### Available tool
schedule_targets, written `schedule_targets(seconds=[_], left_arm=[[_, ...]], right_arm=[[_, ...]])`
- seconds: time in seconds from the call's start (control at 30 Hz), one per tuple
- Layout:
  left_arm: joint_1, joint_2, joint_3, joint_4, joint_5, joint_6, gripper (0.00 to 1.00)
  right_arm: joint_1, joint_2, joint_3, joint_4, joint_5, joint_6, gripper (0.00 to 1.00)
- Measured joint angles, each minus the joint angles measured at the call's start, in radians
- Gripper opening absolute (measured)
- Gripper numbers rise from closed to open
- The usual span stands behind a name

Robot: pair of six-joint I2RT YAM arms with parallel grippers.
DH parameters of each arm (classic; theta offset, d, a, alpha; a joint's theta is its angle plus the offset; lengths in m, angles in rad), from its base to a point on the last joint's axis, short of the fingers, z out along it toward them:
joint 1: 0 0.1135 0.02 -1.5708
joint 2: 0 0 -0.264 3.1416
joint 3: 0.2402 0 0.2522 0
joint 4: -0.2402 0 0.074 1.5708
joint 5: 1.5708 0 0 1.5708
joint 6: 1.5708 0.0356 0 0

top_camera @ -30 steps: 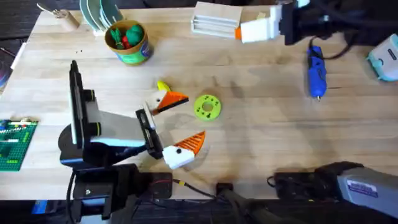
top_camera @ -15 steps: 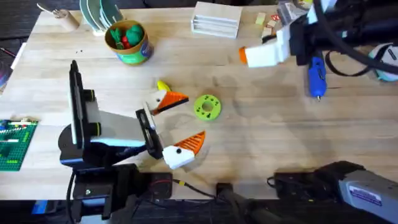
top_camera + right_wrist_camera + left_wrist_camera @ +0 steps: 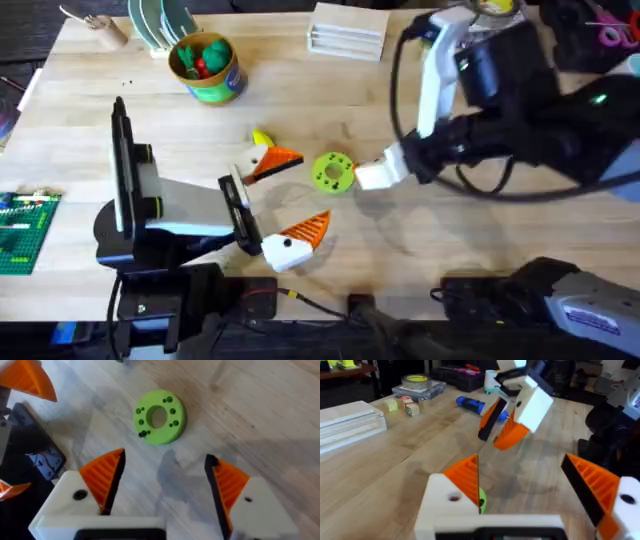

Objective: Pick up the gripper from the table and insert it into the empty holder that is missing its gripper. Then pick up a screw, insert it into the mounting hole, and use the screwdriver to tighten it. Finally, clean up the table by picking up the vegetable and placing it into the bucket.

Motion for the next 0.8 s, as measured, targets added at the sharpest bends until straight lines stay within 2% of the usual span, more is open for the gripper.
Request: schedule_targets(seconds=[0.23,0.37,0.8], left_arm=[[0.0,0.0,0.0,0.0,0.0,0.0,0.993],[0.0,0.0,0.0,0.0,0.0,0.0,0.993],[0.0,0.0,0.0,0.0,-0.001,0.0,0.993]], right_arm=[[0.216,0.007,-0.066,0.135,0.206,0.035,0.985],[0.298,0.046,-0.066,0.185,0.289,0.041,0.985],[0.323,0.17,-0.066,0.297,0.358,0.045,0.926]])
